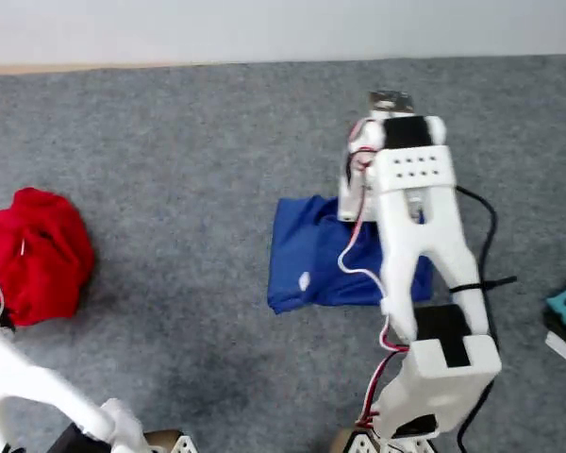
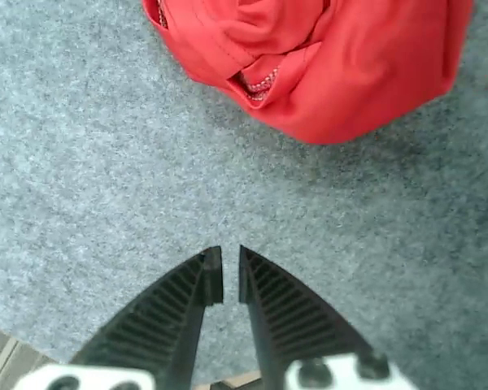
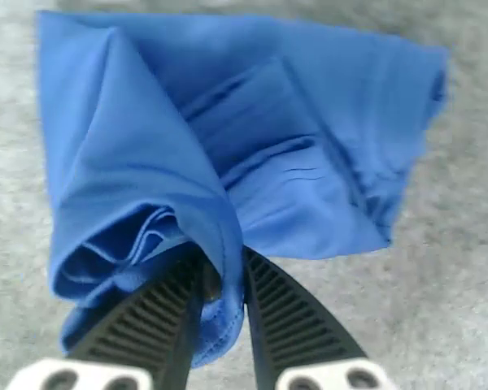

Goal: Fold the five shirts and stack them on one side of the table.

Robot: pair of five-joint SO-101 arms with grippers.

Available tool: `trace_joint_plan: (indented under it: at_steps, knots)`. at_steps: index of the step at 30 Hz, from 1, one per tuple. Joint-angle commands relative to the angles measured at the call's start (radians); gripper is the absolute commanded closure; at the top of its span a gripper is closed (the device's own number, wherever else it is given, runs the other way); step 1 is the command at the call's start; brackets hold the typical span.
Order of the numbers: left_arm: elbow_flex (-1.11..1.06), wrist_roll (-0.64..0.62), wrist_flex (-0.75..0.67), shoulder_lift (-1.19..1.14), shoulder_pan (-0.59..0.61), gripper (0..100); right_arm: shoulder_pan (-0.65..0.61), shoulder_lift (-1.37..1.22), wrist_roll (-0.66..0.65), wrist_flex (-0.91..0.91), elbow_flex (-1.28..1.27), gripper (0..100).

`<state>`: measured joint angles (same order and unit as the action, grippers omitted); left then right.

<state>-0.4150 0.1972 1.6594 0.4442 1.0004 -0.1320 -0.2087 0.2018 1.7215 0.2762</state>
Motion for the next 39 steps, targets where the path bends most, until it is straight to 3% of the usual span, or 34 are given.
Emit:
trace_joint_plan:
  at_steps: [1,9,25,34,39]
  knots:
    - [0.01,-0.015,-0.008,0.029,-0.029,95,0.067,0.048,-0.037,-0.059,-0.035,99.0]
    - [0.012,-0.017,-0.008,0.029,-0.066,95,0.16,0.05,-0.051,-0.15,-0.132,99.0]
    - [0.012,-0.017,0.005,0.029,-0.064,95,0.179,0.047,-0.103,-0.275,-0.158,98.5]
    - [0.012,-0.017,0.008,0.029,-0.061,95,0.202,0.061,-0.12,-0.162,-0.16,69.4]
    - [0.012,-0.017,0.008,0.029,-0.06,95,0.219,0.099,-0.121,-0.073,-0.084,67.4]
